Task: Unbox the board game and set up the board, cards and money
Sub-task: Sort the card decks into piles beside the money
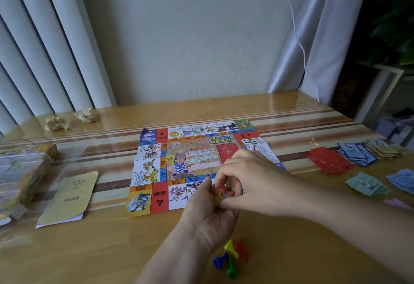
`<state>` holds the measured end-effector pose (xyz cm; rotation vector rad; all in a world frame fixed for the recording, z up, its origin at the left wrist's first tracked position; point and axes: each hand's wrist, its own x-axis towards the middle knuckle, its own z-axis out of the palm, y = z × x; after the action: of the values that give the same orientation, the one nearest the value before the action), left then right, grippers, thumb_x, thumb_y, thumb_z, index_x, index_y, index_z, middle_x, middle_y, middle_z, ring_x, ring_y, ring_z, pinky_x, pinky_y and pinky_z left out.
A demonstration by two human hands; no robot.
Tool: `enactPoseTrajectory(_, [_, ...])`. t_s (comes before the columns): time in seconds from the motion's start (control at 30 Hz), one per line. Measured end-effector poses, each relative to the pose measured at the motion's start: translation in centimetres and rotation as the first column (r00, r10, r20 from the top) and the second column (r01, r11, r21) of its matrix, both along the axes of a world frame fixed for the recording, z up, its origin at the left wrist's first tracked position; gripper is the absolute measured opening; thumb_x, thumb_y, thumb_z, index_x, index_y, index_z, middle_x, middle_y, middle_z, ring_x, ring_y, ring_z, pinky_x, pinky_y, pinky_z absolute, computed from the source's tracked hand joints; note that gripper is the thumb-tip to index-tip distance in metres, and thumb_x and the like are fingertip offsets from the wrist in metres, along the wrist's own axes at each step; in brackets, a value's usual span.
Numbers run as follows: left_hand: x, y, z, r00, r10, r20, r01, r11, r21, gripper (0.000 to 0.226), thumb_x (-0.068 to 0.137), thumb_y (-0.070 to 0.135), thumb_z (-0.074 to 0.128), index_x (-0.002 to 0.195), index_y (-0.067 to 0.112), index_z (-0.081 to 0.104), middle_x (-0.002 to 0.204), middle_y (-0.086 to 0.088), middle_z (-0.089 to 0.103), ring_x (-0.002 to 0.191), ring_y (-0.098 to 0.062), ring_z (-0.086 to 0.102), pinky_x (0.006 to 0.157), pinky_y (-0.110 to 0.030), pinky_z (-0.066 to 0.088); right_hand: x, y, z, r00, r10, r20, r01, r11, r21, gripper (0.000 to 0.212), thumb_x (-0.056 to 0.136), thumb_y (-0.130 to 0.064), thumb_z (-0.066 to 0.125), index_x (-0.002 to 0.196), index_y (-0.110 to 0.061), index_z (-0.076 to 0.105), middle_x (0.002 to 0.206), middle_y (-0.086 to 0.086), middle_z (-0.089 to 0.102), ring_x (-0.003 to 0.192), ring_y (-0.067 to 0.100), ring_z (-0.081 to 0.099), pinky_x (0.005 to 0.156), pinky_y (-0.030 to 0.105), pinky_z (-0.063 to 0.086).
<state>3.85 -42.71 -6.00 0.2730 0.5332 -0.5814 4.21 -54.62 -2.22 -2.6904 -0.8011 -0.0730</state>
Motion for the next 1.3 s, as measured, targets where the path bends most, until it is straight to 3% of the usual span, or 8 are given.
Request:
enactPoseTrajectory(0.2, [0.3,-0.7,0.1,0.998,-0.036,0.058,0.031,0.996,0.088,0.042,0.101,0.035,0.039,0.097,-0.002,0.057,0.067,-0.010,0.054,0.058,-0.014,0.054,0.050,-0.023,0.054,0.6,-0.7,0.2,0.998,-0.021,-0.063,0.025,0.997,0.070,0.010,0.080,-0.038,0.070,0.087,-0.038,0.063,0.070,-0.013,0.060,0.098,0.005,0.040,0.091,0.029,0.037])
enactPoseTrajectory(0.37, [0.3,-0.9,0.0,0.999,-0.013,0.046,0.010,0.997,0.082,0.044,0.100,0.037,0.041,0.114,-0.002,0.056,0.075,-0.012,0.056,0.068,-0.015,0.055,0.053,-0.023,0.054,0.2,-0.9,-0.6,0.996,-0.002,0.091,-0.001,0.999,0.040,0.016,0.085,-0.040,0.066,0.098,-0.034,0.072,0.084,-0.014,0.064,0.100,0.008,0.041,0.094,0.030,0.030])
enactPoseTrajectory(0.47, [0.2,-0.7,-0.1,0.998,-0.030,0.056,0.026,0.997,0.068,0.046,0.101,0.034,0.038,0.107,-0.008,0.056,0.077,-0.017,0.059,0.071,-0.018,0.057,0.055,-0.023,0.054,0.1,-1.2,-1.3,0.991,-0.021,0.134,0.010,0.996,0.084,0.017,0.084,-0.037,0.068,0.099,-0.033,0.074,0.096,-0.018,0.066,0.102,0.012,0.045,0.094,0.033,0.034])
enactPoseTrajectory(0.7, [-0.2,-0.5,0.3,0.992,-0.081,0.097,0.075,0.995,0.062,0.030,0.100,0.014,0.041,0.101,-0.011,0.058,0.081,-0.021,0.065,0.077,-0.021,0.062,0.065,-0.033,0.054,0.0,-1.7,-0.5,0.979,-0.106,-0.171,0.151,0.948,0.279,0.009,0.080,-0.024,0.073,0.086,-0.031,0.070,0.086,-0.005,0.070,0.098,0.001,0.045,0.088,0.015,0.034])
enactPoseTrajectory(0.87, [-0.4,-0.3,0.6,0.982,-0.152,0.115,0.142,0.986,0.087,0.033,0.099,0.014,0.040,0.107,-0.013,0.057,0.097,-0.025,0.065,0.087,-0.027,0.063,0.067,-0.041,0.053,0.1,-1.8,0.1,0.965,-0.094,-0.244,0.146,0.968,0.203,0.014,0.077,-0.023,0.076,0.071,-0.031,0.066,0.083,-0.011,0.066,0.086,0.004,0.053,0.079,0.015,0.039])
enactPoseTrajectory(1.0, [-0.6,-0.3,0.4,0.977,-0.178,0.116,0.169,0.982,0.084,0.033,0.099,0.013,0.041,0.104,-0.014,0.059,0.102,-0.024,0.065,0.091,-0.027,0.063,0.067,-0.045,0.053,0.4,-1.8,0.9,0.928,-0.074,-0.365,0.144,0.976,0.166,0.020,0.082,-0.022,0.072,0.068,-0.033,0.063,0.082,-0.004,0.065,0.082,0.014,0.060,0.077,0.028,0.046])
enactPoseTrajectory(1.17, [-0.7,-0.3,0.5,0.975,-0.185,0.125,0.172,0.979,0.106,0.033,0.099,0.015,0.042,0.097,-0.012,0.060,0.092,-0.026,0.068,0.068,-0.030,0.070,0.065,-0.045,0.053,1.0,-1.7,1.0,0.920,-0.098,-0.380,0.136,0.988,0.075,0.012,0.089,-0.030,0.064,0.077,-0.026,0.065,0.092,-0.001,0.067,0.089,0.014,0.061,0.078,0.026,0.045])
enactPoseTrajectory(1.3, [-0.5,-0.2,0.6,0.975,-0.184,0.128,0.167,0.977,0.133,0.033,0.099,0.018,0.041,0.104,-0.009,0.060,0.093,-0.025,0.069,0.070,-0.031,0.070,0.066,-0.048,0.053,1.1,-1.6,0.5,0.933,-0.107,-0.342,0.157,0.980,0.122,0.012,0.089,-0.028,0.065,0.082,-0.020,0.071,0.084,-0.009,0.064,0.079,0.003,0.058,0.066,0.013,0.041])
